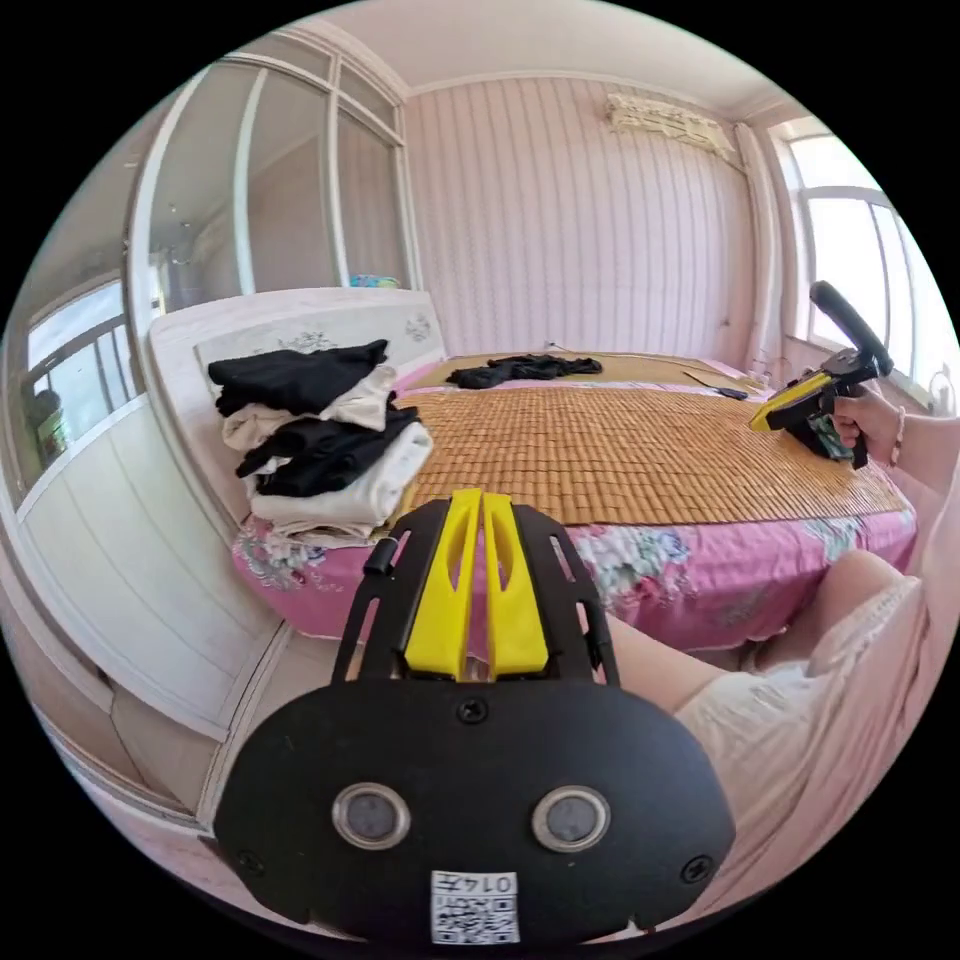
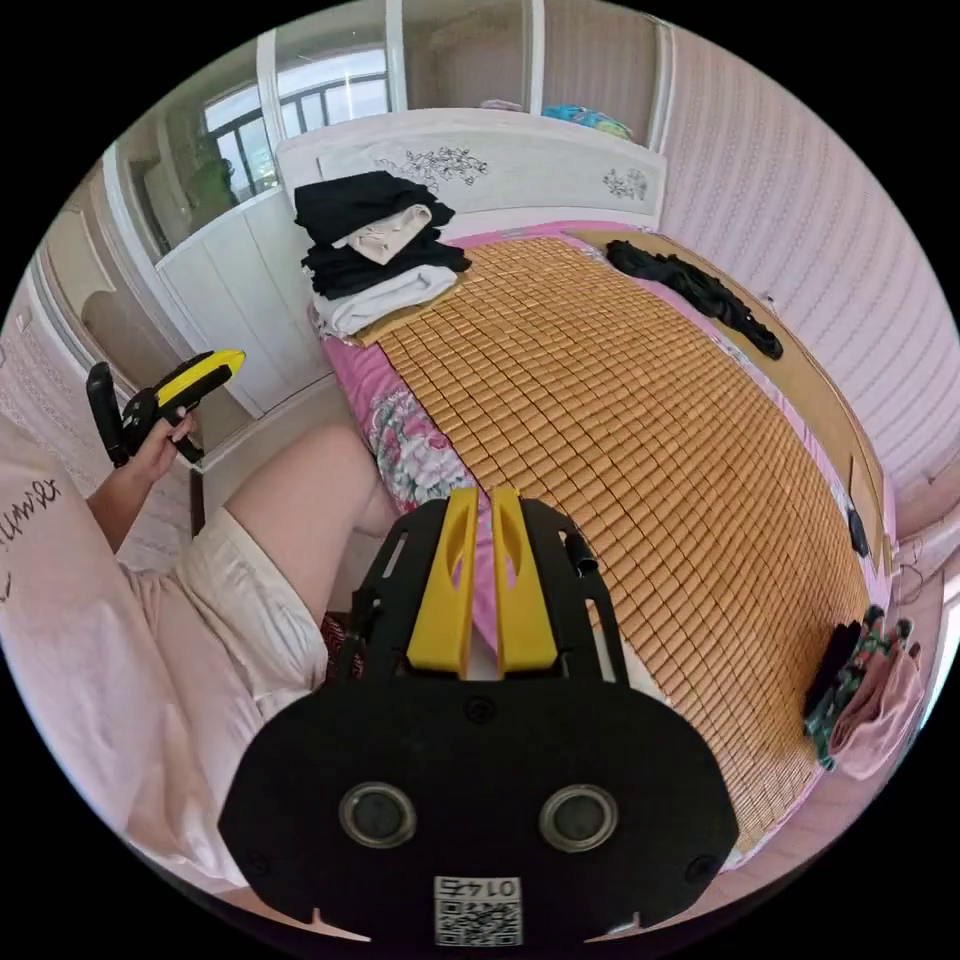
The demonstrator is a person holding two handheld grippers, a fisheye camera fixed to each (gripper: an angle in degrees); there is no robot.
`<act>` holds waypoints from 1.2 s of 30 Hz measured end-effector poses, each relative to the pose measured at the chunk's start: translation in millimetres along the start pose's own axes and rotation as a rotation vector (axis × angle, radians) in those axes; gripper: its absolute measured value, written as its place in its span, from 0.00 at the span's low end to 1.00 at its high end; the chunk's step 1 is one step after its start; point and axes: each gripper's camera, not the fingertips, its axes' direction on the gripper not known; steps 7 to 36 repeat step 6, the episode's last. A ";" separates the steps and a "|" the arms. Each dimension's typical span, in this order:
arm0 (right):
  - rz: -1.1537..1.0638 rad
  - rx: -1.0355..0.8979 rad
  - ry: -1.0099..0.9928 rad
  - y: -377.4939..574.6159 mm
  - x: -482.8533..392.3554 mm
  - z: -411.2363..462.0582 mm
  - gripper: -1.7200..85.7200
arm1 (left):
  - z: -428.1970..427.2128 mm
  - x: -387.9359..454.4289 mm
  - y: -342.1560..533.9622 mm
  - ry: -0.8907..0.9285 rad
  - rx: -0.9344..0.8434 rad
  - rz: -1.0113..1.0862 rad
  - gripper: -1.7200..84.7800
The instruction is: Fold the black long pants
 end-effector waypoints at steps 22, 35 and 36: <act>0.442 0.176 0.130 191.9 26.2 -79.2 0.02 | 1.1 144.7 -27.4 0.290 0.125 0.198 0.02; 0.442 0.176 0.130 191.9 26.2 -79.2 0.02 | 1.1 144.7 -27.4 0.290 0.125 0.198 0.02; 0.442 0.176 0.130 191.9 26.2 -79.2 0.02 | 1.1 144.7 -27.4 0.290 0.125 0.198 0.02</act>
